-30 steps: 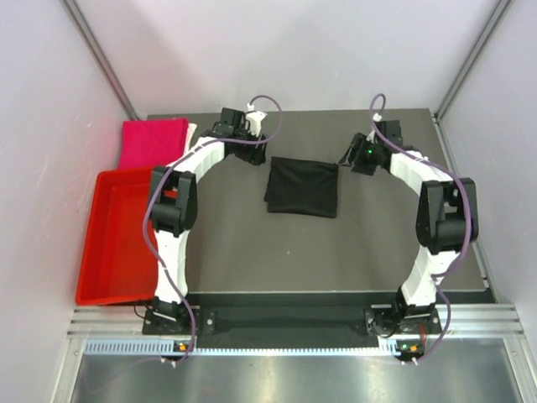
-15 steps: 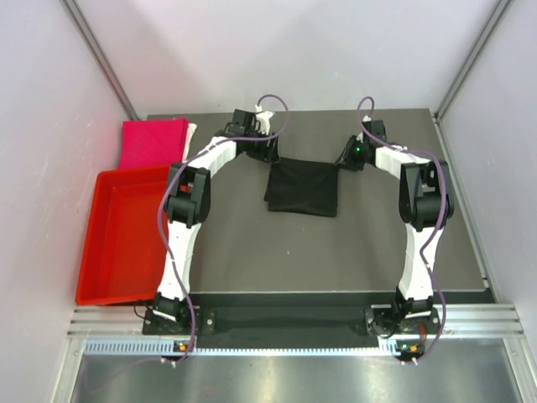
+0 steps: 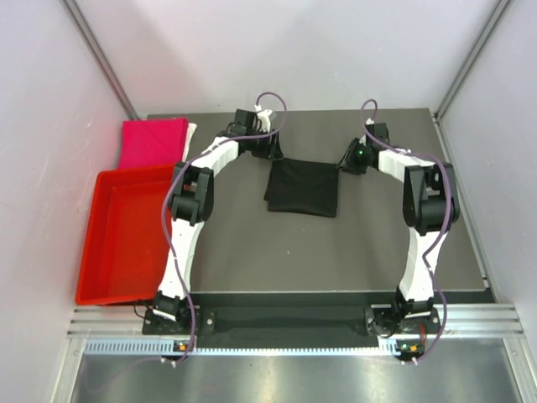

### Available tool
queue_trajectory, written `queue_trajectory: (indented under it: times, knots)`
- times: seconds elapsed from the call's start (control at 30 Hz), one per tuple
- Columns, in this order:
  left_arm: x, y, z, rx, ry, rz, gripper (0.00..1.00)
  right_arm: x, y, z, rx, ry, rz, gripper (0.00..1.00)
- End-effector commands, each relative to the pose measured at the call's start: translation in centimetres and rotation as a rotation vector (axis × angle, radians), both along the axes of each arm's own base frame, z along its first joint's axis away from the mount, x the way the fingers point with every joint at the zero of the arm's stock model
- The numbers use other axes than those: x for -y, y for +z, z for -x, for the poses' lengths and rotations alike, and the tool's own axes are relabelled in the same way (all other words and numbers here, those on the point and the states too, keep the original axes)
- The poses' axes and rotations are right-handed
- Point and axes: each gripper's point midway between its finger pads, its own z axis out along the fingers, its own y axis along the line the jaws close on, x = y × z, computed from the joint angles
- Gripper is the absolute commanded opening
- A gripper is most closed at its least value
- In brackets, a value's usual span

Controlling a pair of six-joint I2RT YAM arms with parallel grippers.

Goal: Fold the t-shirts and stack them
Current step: Neatly place the folded tshirt to the corner

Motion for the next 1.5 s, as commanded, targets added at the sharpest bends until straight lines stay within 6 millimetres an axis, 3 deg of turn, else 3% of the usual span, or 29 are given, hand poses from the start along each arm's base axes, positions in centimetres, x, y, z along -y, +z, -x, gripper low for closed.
queue_trajectory:
  times: [0.0,0.07,0.27,0.43,0.5,0.57,0.7,0.8,0.87,0.97,1.1,1.2,1.33,1.37,1.47]
  knots:
    - [-0.1,-2.2,4.0,-0.173,0.010,0.026,0.60,0.8,5.0,-0.8,0.118,0.001,0.000,0.31]
    - [-0.2,-2.1,4.8,-0.178,0.009,0.032,0.61,0.9,5.6,-0.6,0.124,0.002,0.004,0.31]
    - [-0.9,1.5,3.6,-0.107,0.038,0.059,0.65,1.3,5.9,-0.2,0.128,-0.005,-0.009,0.34]
    - [-2.6,1.5,2.3,-0.112,0.085,0.076,0.67,1.4,5.4,1.1,0.119,0.003,-0.015,0.37]
    - [-2.4,1.7,2.8,-0.134,0.060,0.109,0.68,1.5,5.5,1.7,0.117,0.006,-0.015,0.37]
    - [-1.8,2.8,3.7,-0.145,0.028,0.144,0.82,1.6,5.4,2.0,0.116,0.008,-0.016,0.37]
    - [-1.5,4.8,4.4,-0.096,0.007,0.177,0.85,1.9,5.3,2.5,0.114,0.011,-0.008,0.38]
    - [-1.8,2.8,5.3,-0.124,0.026,0.131,0.84,1.9,5.3,2.8,0.119,0.004,-0.017,0.38]
    - [-2.0,0.3,6.0,-0.158,0.037,0.090,0.84,1.9,5.5,3.1,0.124,0.004,-0.023,0.38]
    - [-1.0,-1.8,6.6,-0.178,0.030,0.058,0.79,1.9,5.7,3.3,0.127,0.003,-0.027,0.38]
    - [0.9,-3.1,6.7,-0.221,0.015,0.092,0.67,1.9,6.2,3.6,0.137,0.000,-0.024,0.38]
    - [1.4,-3.9,6.4,-0.255,0.022,0.113,0.51,2.1,6.4,3.8,0.141,-0.003,-0.018,0.37]
    - [1.5,-3.8,5.7,-0.246,0.020,0.113,0.14,2.3,6.7,4.0,0.147,-0.009,-0.010,0.38]
    - [1.5,-3.5,5.6,-0.240,0.015,0.116,0.00,2.4,6.7,4.1,0.147,-0.010,-0.012,0.38]
    - [1.3,-1.9,5.2,-0.205,0.002,0.129,0.00,2.4,6.6,4.3,0.146,-0.010,-0.009,0.37]
